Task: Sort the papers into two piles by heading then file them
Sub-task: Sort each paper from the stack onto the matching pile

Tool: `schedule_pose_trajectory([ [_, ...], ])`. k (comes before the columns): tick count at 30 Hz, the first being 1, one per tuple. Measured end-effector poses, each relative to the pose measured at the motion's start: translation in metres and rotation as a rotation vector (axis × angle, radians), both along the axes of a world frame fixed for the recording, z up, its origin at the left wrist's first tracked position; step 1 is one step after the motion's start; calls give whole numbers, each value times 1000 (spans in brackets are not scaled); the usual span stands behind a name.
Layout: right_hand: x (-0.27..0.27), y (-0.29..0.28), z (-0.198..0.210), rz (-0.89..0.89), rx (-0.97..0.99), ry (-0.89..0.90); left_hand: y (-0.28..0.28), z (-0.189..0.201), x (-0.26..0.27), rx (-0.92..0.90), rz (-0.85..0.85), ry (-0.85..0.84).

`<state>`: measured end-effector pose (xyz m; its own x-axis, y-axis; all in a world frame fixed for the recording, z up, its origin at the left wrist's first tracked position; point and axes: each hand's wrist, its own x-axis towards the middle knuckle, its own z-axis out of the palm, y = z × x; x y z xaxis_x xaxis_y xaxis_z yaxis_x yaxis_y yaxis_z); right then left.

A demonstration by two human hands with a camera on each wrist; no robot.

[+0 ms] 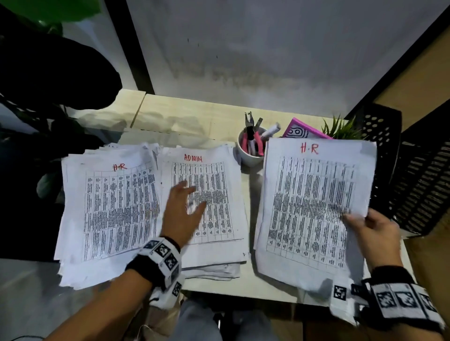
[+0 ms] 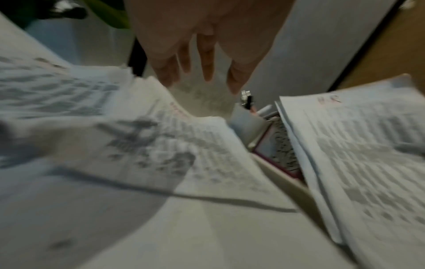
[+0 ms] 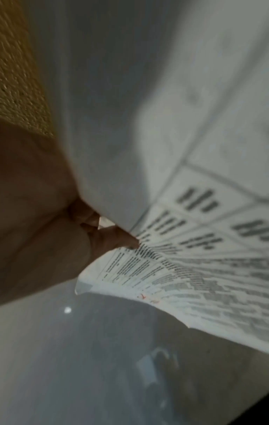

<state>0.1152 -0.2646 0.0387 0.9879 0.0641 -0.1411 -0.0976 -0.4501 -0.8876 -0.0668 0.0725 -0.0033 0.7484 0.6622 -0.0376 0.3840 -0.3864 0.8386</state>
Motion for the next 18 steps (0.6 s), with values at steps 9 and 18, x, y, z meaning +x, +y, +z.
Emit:
schedule_pose_trajectory([
  [9,-14,85,16,59,480,96,-49,43,49,-568,7,-158],
  [18,-1,147,10,85,297,82,12,59,51,-548,204,-247],
])
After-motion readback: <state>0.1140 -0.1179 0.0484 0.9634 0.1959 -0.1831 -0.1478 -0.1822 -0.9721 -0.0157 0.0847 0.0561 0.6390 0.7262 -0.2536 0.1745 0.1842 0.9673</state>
